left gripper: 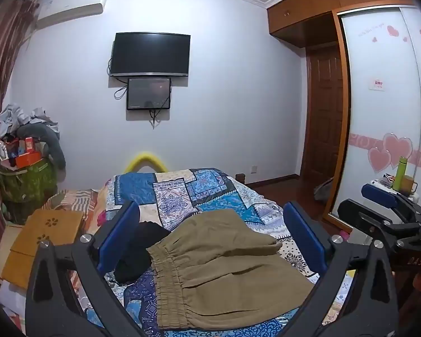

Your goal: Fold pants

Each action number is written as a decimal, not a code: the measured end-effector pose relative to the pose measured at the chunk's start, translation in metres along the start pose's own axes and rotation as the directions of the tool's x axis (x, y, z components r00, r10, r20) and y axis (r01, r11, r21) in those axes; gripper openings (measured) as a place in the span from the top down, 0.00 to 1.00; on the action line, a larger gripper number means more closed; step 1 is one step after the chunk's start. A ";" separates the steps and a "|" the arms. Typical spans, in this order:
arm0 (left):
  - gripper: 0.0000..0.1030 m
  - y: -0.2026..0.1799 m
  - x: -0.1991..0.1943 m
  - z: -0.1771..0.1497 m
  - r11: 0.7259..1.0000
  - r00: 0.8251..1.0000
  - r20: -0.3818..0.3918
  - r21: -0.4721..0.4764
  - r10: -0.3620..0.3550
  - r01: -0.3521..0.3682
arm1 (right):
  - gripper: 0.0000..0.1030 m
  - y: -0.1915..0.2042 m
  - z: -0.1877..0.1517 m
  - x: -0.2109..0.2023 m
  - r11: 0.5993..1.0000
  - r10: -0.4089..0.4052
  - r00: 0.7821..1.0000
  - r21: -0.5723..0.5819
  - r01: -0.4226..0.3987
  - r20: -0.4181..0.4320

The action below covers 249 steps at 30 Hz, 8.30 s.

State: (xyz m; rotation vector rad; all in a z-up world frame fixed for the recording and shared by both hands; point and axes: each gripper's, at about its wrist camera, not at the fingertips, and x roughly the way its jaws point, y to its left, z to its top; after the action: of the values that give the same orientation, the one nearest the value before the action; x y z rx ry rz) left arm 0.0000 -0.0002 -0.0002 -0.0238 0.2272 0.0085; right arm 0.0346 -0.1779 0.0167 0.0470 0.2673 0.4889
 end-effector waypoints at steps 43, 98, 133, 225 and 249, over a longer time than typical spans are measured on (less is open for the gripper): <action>0.00 0.006 0.004 -0.005 1.000 1.000 -0.008 -0.024 0.006 -0.007 | 0.00 0.005 -0.001 0.003 1.000 0.000 1.000 -0.003 0.000 -0.004; 0.00 0.029 0.076 -0.023 0.997 0.981 -0.191 -0.062 0.028 -0.040 | 0.00 -0.027 -0.023 0.053 0.996 -0.083 0.988 -0.027 0.080 -0.129; 0.04 0.121 0.287 -0.170 0.998 0.625 -0.781 -0.028 0.008 -0.048 | 0.37 -0.177 -0.161 0.192 0.936 0.178 0.655 0.333 0.118 -0.734; 0.03 0.185 0.343 -0.120 0.971 0.680 -0.699 0.095 0.221 -0.217 | 0.49 -0.148 -0.054 0.248 0.999 -0.013 0.800 0.031 0.040 -0.600; 0.05 0.227 0.443 -0.207 0.951 0.546 -0.835 -0.219 -0.066 -0.220 | 0.40 -0.152 -0.098 0.430 0.987 0.057 0.734 0.149 0.061 -0.677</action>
State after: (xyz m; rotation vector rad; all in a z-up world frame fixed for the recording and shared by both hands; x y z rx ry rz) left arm 0.3829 0.2243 -0.3069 -0.3357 1.2195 0.1265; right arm 0.4436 -0.1121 -0.1983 0.0232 1.0407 0.4657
